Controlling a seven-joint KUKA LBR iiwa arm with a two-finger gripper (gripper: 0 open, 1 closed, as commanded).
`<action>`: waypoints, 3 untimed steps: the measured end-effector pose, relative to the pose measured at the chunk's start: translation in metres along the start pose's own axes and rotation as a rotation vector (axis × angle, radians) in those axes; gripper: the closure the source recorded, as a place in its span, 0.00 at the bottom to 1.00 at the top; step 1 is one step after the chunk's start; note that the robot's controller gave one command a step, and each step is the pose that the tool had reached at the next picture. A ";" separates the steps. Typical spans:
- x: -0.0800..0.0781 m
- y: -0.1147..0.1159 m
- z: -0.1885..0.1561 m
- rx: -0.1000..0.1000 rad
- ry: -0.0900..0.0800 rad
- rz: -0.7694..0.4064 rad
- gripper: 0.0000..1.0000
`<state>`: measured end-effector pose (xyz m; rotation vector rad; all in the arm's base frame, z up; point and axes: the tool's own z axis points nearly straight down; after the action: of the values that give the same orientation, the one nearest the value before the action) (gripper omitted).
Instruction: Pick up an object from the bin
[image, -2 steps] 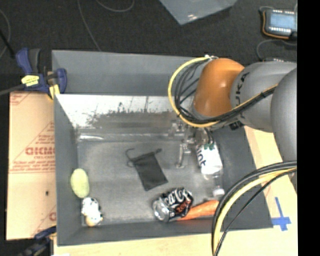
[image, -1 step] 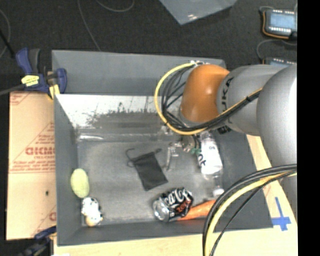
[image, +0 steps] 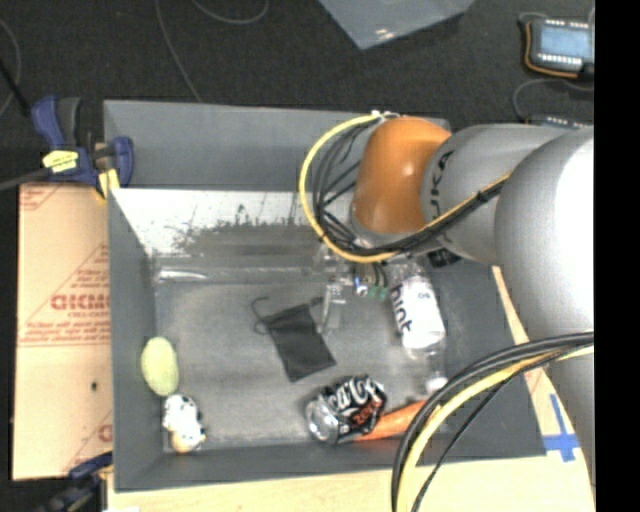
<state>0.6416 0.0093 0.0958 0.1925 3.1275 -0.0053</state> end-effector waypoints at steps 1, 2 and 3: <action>-0.001 0.025 0.011 -0.003 -0.016 0.018 0.00; 0.001 0.031 0.017 -0.003 -0.014 0.012 0.00; 0.009 0.025 0.024 -0.001 -0.022 -0.215 1.00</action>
Offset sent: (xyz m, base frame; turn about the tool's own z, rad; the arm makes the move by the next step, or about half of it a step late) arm -0.0089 0.0411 -0.0258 0.2584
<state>0.6358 0.0348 0.0718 -0.1426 3.1089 -0.0074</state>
